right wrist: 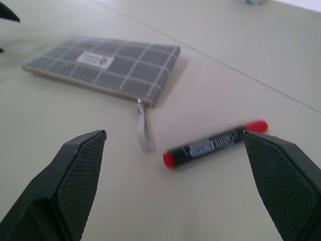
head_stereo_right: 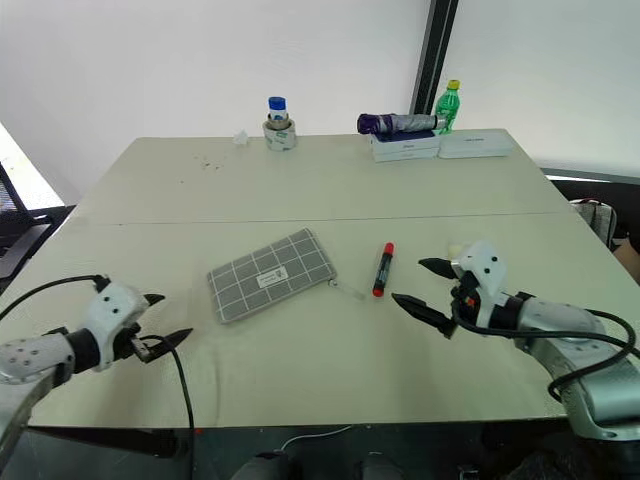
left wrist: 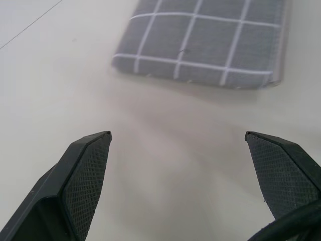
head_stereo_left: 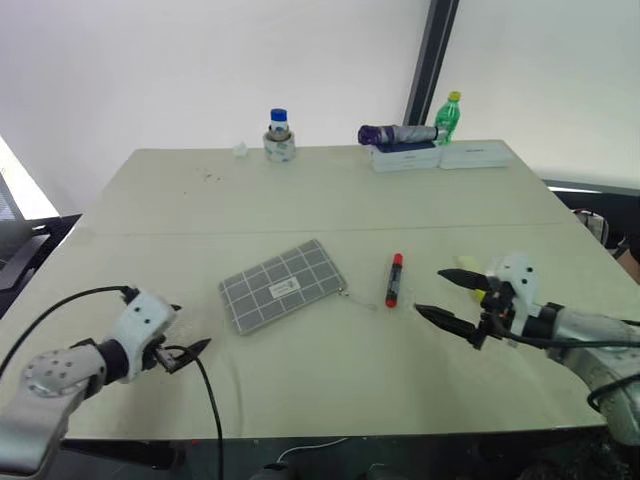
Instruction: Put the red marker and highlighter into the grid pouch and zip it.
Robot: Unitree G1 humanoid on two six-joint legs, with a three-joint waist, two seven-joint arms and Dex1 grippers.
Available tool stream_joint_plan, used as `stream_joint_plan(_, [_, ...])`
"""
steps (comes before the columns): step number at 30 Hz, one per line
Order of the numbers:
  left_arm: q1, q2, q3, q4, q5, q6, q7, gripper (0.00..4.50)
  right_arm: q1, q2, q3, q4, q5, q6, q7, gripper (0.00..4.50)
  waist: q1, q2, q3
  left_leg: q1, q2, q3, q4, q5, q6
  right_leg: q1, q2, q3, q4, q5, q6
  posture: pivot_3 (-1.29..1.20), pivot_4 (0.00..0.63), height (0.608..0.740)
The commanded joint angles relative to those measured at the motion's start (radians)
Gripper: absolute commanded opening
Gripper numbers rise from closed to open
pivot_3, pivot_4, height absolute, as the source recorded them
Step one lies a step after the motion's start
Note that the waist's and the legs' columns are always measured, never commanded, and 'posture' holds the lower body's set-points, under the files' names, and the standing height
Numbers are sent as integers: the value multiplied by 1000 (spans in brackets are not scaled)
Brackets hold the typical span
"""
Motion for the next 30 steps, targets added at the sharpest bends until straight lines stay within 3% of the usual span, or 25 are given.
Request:
stream_joint_plan(1, [7,-23,40,-12,-42,10,-5,4500,-29,14,23,-28,-4,-14,-13,4486,1,0,0,0,0,0,0,0,0,0,0,0,0,0,0,0,150,740])
stream_joint_plan(4, [20,-45,43,-31,-53,14,6,4500,-47,28,48,-26,-9,-21,-19,4486,0,0,0,0,0,0,0,1,-2,0,0,0,-1,0,0,0,150,740])
stream_joint_plan(9, [35,28,-44,27,151,-229,-14,4500,-60,47,81,-46,5,-7,-24,4486,0,0,0,0,0,0,0,1,-2,0,0,0,-1,0,0,0,150,740])
stream_joint_plan(12, [-25,61,-111,121,247,-380,-17,4500,-78,60,111,-55,13,12,-33,4486,1,0,0,0,0,0,0,0,-1,0,0,0,0,0,0,0,150,740])
stream_joint_plan(19, [-157,56,-202,288,320,-562,-46,4500,-206,83,233,-6,-69,102,-120,4486,-4,0,0,-1,0,0,0,1,-3,-1,0,0,-1,0,0,0,150,740])
stream_joint_plan(22, [-211,52,-233,364,350,-652,-48,4500,-330,148,310,105,-162,139,-214,3681,-9,0,0,0,0,0,-1,2,-4,-2,0,0,0,0,0,0,150,740])
stream_joint_plan(28, [-294,64,-283,495,416,-805,-47,4500,-481,264,402,273,-283,159,-299,473,-6,0,0,-1,0,0,-1,3,-6,-4,0,0,1,1,0,0,150,740])
stream_joint_plan(29, [-309,65,-293,518,431,-833,-44,4500,-499,286,421,302,-305,152,-312,20,-5,0,0,-2,0,0,-1,3,-6,-4,0,0,1,1,0,0,150,740])
stream_joint_plan(30, [-322,64,-299,538,441,-855,-41,4500,-512,303,434,325,-322,147,-321,20,-6,0,0,-2,0,0,-1,4,-6,-4,0,0,1,1,0,0,150,740])
